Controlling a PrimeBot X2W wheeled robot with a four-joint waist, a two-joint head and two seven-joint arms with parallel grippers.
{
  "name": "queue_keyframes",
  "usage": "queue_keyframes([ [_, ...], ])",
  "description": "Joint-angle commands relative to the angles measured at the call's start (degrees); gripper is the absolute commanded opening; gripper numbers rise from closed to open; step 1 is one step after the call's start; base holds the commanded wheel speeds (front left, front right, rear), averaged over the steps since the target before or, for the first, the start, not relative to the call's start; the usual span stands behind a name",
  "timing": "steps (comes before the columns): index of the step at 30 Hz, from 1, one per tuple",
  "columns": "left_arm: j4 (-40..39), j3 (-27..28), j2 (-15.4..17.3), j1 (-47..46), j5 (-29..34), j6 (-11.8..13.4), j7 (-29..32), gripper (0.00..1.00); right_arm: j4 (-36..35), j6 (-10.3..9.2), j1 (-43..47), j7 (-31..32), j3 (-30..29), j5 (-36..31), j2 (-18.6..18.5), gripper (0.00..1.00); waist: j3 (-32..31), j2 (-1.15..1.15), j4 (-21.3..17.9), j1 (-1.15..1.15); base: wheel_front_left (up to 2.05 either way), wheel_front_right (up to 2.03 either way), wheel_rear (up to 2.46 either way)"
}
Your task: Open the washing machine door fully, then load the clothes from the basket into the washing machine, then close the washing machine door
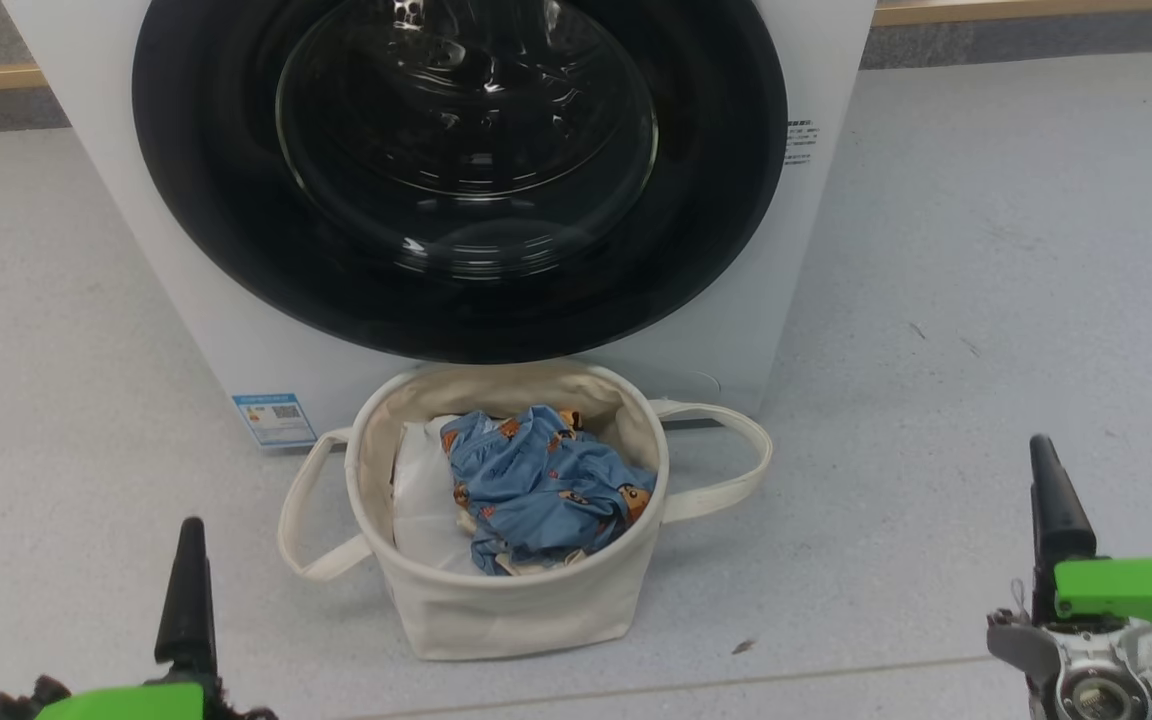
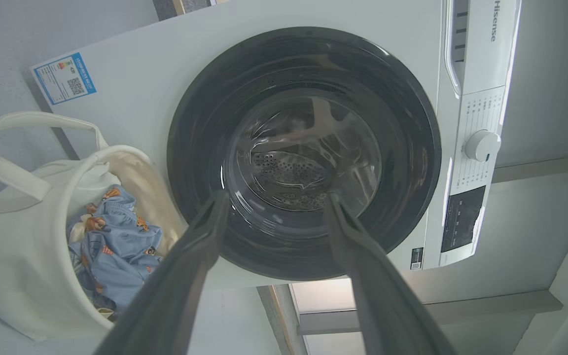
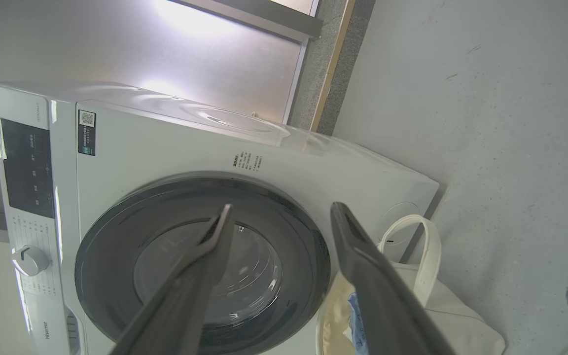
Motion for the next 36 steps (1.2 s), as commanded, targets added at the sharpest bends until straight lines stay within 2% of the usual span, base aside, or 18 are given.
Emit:
queue_keyframes([
  [1, -3.00, 1.14, 0.60, -3.16, 2.17, -0.15, -0.56, 1.00, -3.08, 0.00, -3.46, -0.83, 0.86, -2.15, -0.43, 1.00, -0.03, 0.00, 0.04, 0.00, 0.00, 0.00, 0.00],
  [13, -8.41, 1.69, 0.65, -3.80, 12.57, 0.22, -2.40, 1.00, -3.86, 0.00, -5.49, -2.68, 5.92, -13.14, -1.82, 1.00, -0.49, 0.00, 0.31, 0.00, 0.00, 0.00, 0.00],
  [20, -12.10, 0.24, 0.68, -3.74, 24.30, 1.34, -3.58, 1.00, -4.92, 0.00, -6.83, -3.86, 6.01, -19.92, -1.34, 1.00, -0.63, 0.00, 0.59, 0.00, 0.00, 0.00, 0.00],
  [36, -14.30, -4.38, 0.81, -4.18, 47.13, 6.49, -6.25, 1.00, -7.39, 0.00, -8.53, -6.55, 10.27, -37.31, -1.88, 1.00, -0.14, 0.00, 0.89, 0.00, 0.00, 0.00, 0.00],
])
